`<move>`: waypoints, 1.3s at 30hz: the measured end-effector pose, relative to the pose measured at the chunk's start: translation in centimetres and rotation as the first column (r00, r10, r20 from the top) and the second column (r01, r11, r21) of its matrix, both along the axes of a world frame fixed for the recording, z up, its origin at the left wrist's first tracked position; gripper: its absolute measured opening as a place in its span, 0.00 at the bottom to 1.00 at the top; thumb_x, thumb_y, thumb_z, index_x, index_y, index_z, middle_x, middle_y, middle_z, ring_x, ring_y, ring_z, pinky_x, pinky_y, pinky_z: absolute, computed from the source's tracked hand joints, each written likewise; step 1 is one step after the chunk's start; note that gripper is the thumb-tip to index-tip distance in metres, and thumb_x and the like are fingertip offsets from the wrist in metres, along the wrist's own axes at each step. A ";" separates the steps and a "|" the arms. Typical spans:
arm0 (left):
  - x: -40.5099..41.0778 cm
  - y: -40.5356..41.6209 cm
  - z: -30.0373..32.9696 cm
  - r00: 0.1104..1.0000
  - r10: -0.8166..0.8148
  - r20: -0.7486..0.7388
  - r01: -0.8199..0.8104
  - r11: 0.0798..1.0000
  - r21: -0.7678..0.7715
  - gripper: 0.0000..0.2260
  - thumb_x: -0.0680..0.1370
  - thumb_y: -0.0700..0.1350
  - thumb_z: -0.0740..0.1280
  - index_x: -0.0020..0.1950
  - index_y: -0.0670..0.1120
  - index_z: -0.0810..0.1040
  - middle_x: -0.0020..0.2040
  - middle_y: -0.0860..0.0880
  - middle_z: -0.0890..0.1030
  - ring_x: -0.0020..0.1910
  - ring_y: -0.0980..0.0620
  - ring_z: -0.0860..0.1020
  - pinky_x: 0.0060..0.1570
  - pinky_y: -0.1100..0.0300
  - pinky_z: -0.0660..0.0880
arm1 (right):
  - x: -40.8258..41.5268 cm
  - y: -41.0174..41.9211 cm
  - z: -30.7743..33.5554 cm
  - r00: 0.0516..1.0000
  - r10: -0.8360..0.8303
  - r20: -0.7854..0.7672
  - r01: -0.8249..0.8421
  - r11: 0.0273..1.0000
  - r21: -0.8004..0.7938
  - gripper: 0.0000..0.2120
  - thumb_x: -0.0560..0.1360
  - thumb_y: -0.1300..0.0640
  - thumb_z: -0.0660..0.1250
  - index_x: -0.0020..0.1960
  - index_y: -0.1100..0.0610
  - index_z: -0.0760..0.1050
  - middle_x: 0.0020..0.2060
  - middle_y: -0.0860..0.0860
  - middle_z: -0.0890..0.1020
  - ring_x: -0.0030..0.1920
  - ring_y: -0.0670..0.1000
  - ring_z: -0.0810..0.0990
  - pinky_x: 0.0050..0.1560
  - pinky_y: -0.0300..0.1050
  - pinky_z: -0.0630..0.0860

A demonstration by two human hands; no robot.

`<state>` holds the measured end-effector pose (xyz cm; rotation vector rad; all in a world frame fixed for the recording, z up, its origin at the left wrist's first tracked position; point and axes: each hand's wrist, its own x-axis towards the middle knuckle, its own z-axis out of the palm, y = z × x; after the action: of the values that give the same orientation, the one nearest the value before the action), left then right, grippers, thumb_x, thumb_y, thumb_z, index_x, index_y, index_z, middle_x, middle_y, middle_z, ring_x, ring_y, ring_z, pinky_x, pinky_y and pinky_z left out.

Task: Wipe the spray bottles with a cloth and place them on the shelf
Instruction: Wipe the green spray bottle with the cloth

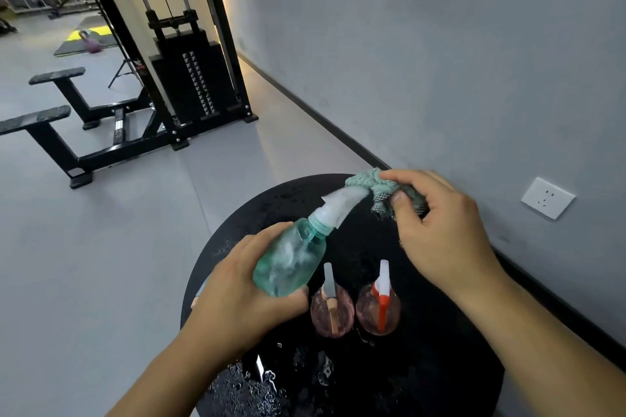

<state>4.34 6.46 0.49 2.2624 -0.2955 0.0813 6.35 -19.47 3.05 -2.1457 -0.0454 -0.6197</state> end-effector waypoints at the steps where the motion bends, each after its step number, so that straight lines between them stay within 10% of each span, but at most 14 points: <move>1: 0.0 0.0 0.2 0.998 0.020 -0.053 -0.023 0.998 -0.059 0.32 0.67 0.49 0.80 0.66 0.71 0.76 0.57 0.62 0.84 0.52 0.61 0.84 0.52 0.61 0.80 | 0.0 -0.1 0.0 1.000 -0.027 -0.003 0.027 0.999 0.028 0.15 0.81 0.64 0.66 0.61 0.49 0.82 0.54 0.40 0.81 0.53 0.30 0.77 0.49 0.19 0.69; 9: 0.5 0.3 1.1 0.940 0.097 -0.328 -0.219 0.908 -0.358 0.17 0.69 0.54 0.72 0.57 0.63 0.81 0.51 0.51 0.87 0.49 0.48 0.88 0.56 0.39 0.83 | 0.2 0.0 -0.5 0.997 -0.060 -0.040 0.061 0.997 0.040 0.14 0.80 0.63 0.67 0.60 0.47 0.83 0.51 0.31 0.79 0.48 0.28 0.76 0.47 0.17 0.66; 13: 0.8 0.3 0.9 0.896 0.062 -0.440 -0.268 0.866 -0.423 0.35 0.56 0.62 0.85 0.59 0.60 0.78 0.53 0.50 0.88 0.49 0.44 0.88 0.55 0.40 0.84 | 0.2 0.1 -0.8 0.998 -0.044 -0.050 0.047 0.998 0.051 0.14 0.80 0.62 0.67 0.60 0.47 0.83 0.53 0.35 0.81 0.50 0.31 0.77 0.48 0.18 0.68; 19: 0.7 0.1 1.5 0.882 0.008 -0.472 -0.295 0.790 -0.538 0.21 0.65 0.48 0.81 0.56 0.52 0.84 0.53 0.42 0.88 0.51 0.36 0.87 0.58 0.36 0.83 | 0.3 0.1 -1.0 0.997 -0.040 -0.062 0.044 0.997 0.062 0.14 0.80 0.62 0.68 0.60 0.46 0.83 0.53 0.35 0.81 0.56 0.32 0.77 0.49 0.17 0.67; 24: -0.3 0.1 2.8 0.871 -0.062 -0.488 -0.214 0.846 -0.489 0.12 0.75 0.45 0.74 0.57 0.47 0.87 0.50 0.35 0.84 0.45 0.43 0.84 0.53 0.45 0.79 | 0.2 0.1 -1.0 0.998 -0.018 -0.065 0.023 0.996 0.081 0.14 0.80 0.63 0.68 0.59 0.47 0.83 0.53 0.36 0.82 0.56 0.31 0.76 0.47 0.17 0.67; 28: 3.5 1.0 2.2 0.769 0.098 -0.632 -0.330 0.907 -0.262 0.19 0.87 0.38 0.58 0.76 0.30 0.65 0.59 0.37 0.72 0.63 0.43 0.75 0.66 0.59 0.64 | 0.2 0.1 -1.1 0.997 -0.011 -0.075 0.017 0.997 0.072 0.14 0.80 0.62 0.68 0.59 0.46 0.83 0.55 0.38 0.82 0.56 0.32 0.77 0.50 0.17 0.68; 32: -0.1 1.0 2.3 0.787 -0.205 -0.582 -0.210 0.798 -0.565 0.45 0.55 0.63 0.85 0.60 0.35 0.80 0.60 0.36 0.83 0.48 0.40 0.82 0.50 0.59 0.81 | 0.2 0.1 -1.0 0.997 -0.013 -0.079 0.019 0.998 0.068 0.14 0.80 0.61 0.68 0.59 0.46 0.83 0.55 0.37 0.82 0.56 0.35 0.78 0.52 0.18 0.69; 39: 1.1 0.2 1.0 0.839 -0.124 -0.530 -0.257 0.769 -0.586 0.27 0.66 0.50 0.81 0.63 0.44 0.82 0.54 0.40 0.86 0.50 0.41 0.87 0.47 0.50 0.83 | 0.2 0.2 -0.9 0.997 -0.008 -0.078 0.014 0.997 0.072 0.14 0.80 0.61 0.68 0.59 0.46 0.83 0.55 0.36 0.82 0.56 0.33 0.78 0.51 0.18 0.69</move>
<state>5.44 6.71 1.51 1.5116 0.1240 -0.3760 6.53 -19.28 2.11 -2.0993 0.0306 -0.5364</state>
